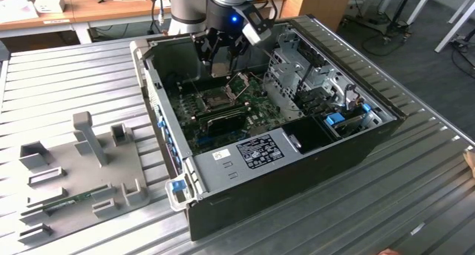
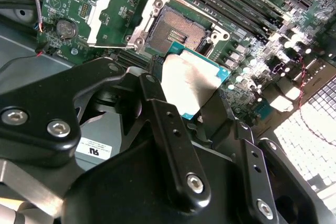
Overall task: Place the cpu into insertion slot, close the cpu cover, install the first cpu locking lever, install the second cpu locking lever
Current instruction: 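Place the cpu into insertion slot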
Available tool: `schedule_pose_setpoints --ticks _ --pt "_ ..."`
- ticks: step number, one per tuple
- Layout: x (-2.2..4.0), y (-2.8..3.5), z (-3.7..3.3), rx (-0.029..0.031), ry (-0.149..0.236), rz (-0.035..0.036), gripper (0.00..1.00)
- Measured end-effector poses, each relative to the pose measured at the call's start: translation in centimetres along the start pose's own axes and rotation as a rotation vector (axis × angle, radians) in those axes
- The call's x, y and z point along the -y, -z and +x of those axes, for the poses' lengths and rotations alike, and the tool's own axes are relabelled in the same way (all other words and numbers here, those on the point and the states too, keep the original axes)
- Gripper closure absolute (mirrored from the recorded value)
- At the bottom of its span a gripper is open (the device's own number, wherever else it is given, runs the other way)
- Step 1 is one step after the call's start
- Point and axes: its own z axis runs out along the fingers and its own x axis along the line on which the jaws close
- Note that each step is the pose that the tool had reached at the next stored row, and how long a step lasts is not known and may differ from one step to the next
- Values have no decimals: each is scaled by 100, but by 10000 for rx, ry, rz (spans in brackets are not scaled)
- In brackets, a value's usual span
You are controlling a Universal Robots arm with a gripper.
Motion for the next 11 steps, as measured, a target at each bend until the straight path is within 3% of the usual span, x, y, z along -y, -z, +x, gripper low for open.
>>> schedule_pose_setpoints --ticks 11 --pt "2 -18 0 -1 -1 3 46"
